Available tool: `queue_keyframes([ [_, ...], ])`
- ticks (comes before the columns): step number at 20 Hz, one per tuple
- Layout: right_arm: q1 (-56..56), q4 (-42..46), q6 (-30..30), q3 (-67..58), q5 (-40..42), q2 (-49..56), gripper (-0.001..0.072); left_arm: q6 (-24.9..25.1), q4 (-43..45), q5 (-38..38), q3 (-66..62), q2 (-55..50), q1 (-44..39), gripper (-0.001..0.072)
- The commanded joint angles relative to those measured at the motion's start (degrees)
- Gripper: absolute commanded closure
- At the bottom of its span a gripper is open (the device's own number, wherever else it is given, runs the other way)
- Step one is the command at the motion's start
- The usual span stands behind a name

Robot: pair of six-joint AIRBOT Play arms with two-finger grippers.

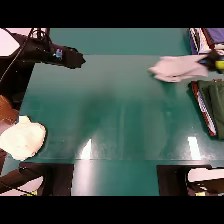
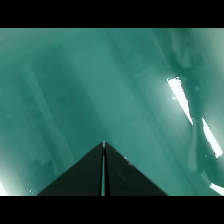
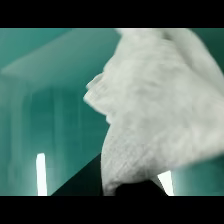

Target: Fold the shirts.

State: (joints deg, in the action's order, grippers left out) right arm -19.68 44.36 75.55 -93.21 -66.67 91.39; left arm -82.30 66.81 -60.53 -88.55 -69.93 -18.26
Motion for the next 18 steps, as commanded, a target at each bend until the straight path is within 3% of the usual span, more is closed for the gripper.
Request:
queue_keyframes([
  [1,-12.94,0.13,0.13,0.07,1.95,-1.16,0.0699,-0.44,-0.46,2.49,-0.07,0.04,-1.40,0.0683],
  [7,-18.16,-8.90,0.00,-1.86,4.07,-1.18,0.0699,-1.75,-0.42,3.08,-0.07,0.04,-1.40,0.0682],
  [11,-18.18,-8.61,0.04,-13.44,-2.21,-1.18,0.0699,-1.75,-0.44,2.49,-0.07,0.04,-1.40,0.0683],
  [15,-20.04,-4.02,3.52,-20.68,-11.67,-1.81,0.0699,-1.73,-0.44,1.84,-0.07,0.04,-1.40,0.0682],
  [18,-21.38,2.71,4.20,-16.83,-14.93,-5.75,0.0699,-1.68,-0.42,0.42,-0.07,0.04,-1.40,0.0682],
])
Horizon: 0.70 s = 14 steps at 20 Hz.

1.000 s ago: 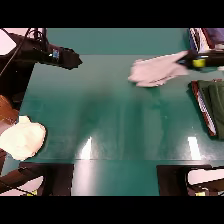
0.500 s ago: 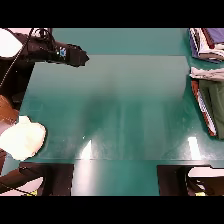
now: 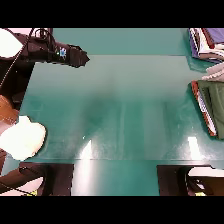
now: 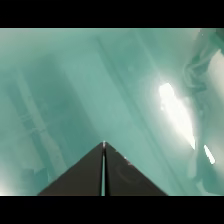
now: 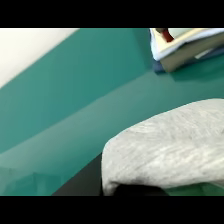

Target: Fold the shirts.

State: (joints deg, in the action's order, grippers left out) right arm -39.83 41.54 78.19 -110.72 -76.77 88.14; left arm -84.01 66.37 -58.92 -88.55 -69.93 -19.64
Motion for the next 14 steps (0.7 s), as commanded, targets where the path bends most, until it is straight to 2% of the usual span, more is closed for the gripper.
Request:
queue_keyframes([
  [1,-1.88,7.10,1.68,3.39,-4.96,-4.28,0.0700,0.02,0.02,-1.42,-0.07,0.04,-0.02,0.0682],
  [7,-8.92,21.66,1.75,24.22,-8.33,-14.80,0.0697,0.48,0.04,-1.84,-0.07,0.04,-0.02,0.0682],
  [8,-10.40,24.22,1.75,27.67,-8.70,-16.28,0.0650,0.48,0.04,-1.84,-0.07,0.04,-0.02,0.0682],
  [9,-11.82,26.32,1.75,30.60,-8.74,-17.51,0.0423,0.50,0.04,-1.86,-0.07,0.04,-0.02,0.0682],
  [10,-13.27,27.71,1.75,33.46,-8.68,-18.49,0.0152,0.48,0.04,-2.01,-0.07,0.04,-0.02,0.0682],
  [11,-14.64,27.52,1.77,35.30,-8.79,-19.02,0.0049,0.48,0.04,-2.05,-0.07,0.04,-0.02,0.0682],
  [14,-17.03,22.58,1.84,36.04,-9.03,-20.68,0.0051,0.48,0.04,-2.10,-0.07,0.04,-0.02,0.0682],
])
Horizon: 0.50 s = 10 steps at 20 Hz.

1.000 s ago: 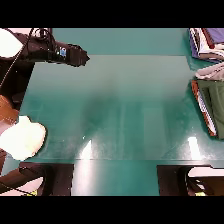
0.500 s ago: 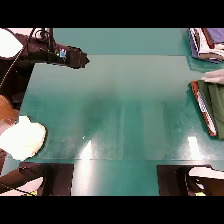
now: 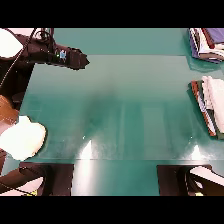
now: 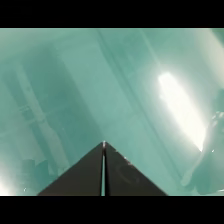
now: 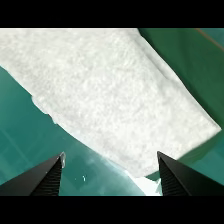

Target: Fold the shirts.

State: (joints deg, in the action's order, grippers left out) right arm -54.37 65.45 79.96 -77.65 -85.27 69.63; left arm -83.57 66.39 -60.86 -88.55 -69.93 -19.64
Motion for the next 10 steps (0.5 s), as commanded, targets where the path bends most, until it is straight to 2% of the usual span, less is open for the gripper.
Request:
queue_keyframes([
  [1,-2.12,-3.69,0.07,1.86,0.17,-2.69,0.0051,0.04,0.02,-0.11,-0.07,0.04,-0.02,0.0682],
  [5,8.55,-11.65,0.07,-4.28,1.16,-4.76,0.0053,-0.02,0.02,0.52,-0.07,0.07,-0.02,0.0682],
  [10,33.05,-11.61,0.04,-6.21,6.12,-7.21,0.0062,-0.02,0.00,1.90,-0.07,0.07,-0.02,0.0682],
])
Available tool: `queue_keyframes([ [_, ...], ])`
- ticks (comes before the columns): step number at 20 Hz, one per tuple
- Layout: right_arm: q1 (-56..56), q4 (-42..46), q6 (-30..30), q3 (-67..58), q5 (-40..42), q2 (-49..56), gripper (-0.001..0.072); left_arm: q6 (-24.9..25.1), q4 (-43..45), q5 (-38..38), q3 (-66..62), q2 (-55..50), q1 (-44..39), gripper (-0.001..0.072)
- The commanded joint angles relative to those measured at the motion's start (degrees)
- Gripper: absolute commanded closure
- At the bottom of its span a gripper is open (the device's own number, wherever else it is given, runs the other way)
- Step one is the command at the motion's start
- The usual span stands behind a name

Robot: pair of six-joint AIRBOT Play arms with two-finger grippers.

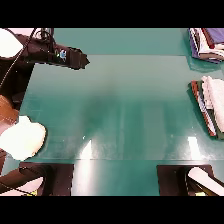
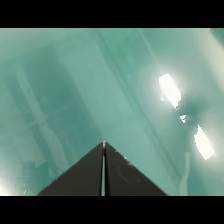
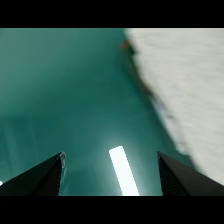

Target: Fold the shirts.

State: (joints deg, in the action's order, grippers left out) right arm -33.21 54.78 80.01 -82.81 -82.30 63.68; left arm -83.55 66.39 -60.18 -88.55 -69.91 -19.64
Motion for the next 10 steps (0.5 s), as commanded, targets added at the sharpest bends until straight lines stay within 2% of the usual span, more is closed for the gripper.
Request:
queue_keyframes([
  [1,16.87,-0.74,-0.02,-1.05,4.28,-1.25,0.0135,-0.04,0.00,1.77,-0.07,0.04,-0.02,0.0682],
  [3,24.37,-0.70,-0.13,-1.05,5.42,-1.25,0.0424,-0.04,0.00,2.75,-0.07,0.04,-0.02,0.0682],
  [4,27.80,-0.70,-0.76,-1.05,6.23,-1.25,0.0597,-0.04,0.00,2.82,-0.07,0.04,-0.02,0.0682],
  [5,30.53,-0.68,-1.90,-1.05,6.88,-1.25,0.0698,-0.04,0.00,2.75,-0.07,0.02,-0.02,0.0682],
  [10,35.36,-0.72,-2.10,-1.05,7.54,-1.25,0.0698,-0.04,0.00,2.78,-0.07,0.04,-0.02,0.0682],
])
